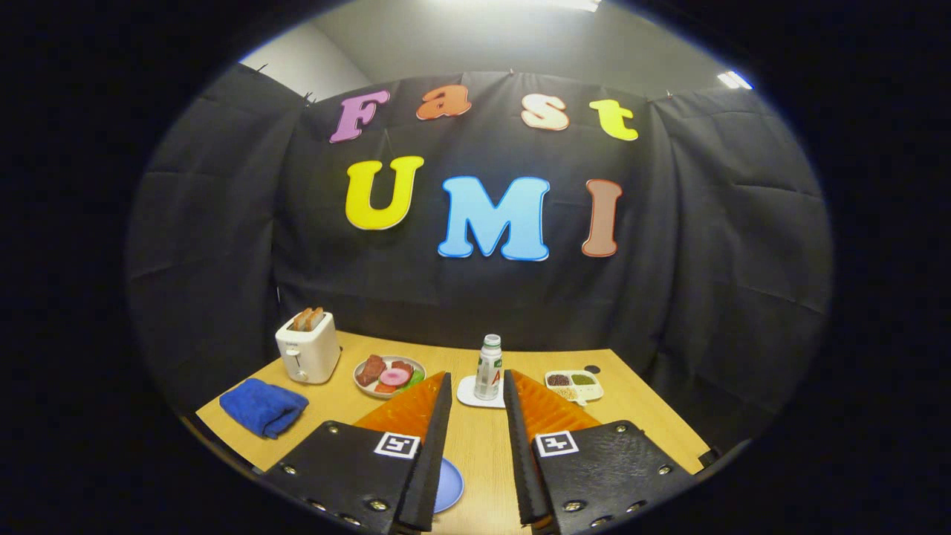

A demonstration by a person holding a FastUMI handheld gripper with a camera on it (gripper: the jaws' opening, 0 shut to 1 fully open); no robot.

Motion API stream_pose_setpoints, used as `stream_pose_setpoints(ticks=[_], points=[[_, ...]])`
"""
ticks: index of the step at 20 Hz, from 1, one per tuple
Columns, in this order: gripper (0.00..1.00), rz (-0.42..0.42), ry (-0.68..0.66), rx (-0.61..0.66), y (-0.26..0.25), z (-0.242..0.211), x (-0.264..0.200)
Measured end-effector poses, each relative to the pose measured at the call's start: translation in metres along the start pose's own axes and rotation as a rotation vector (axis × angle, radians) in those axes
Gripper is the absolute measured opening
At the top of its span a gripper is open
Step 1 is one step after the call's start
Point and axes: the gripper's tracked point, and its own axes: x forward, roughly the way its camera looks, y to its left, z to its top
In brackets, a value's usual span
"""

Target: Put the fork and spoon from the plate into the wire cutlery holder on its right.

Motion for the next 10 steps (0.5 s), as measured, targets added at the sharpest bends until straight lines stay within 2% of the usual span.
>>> stream_pose_setpoints(ticks=[5,10], points=[[0.42,0.143,0.277,-0.077,0.035,-0.081,0.010],[0.42,0.218,0.493,-0.152,0.053,-0.149,0.017]])
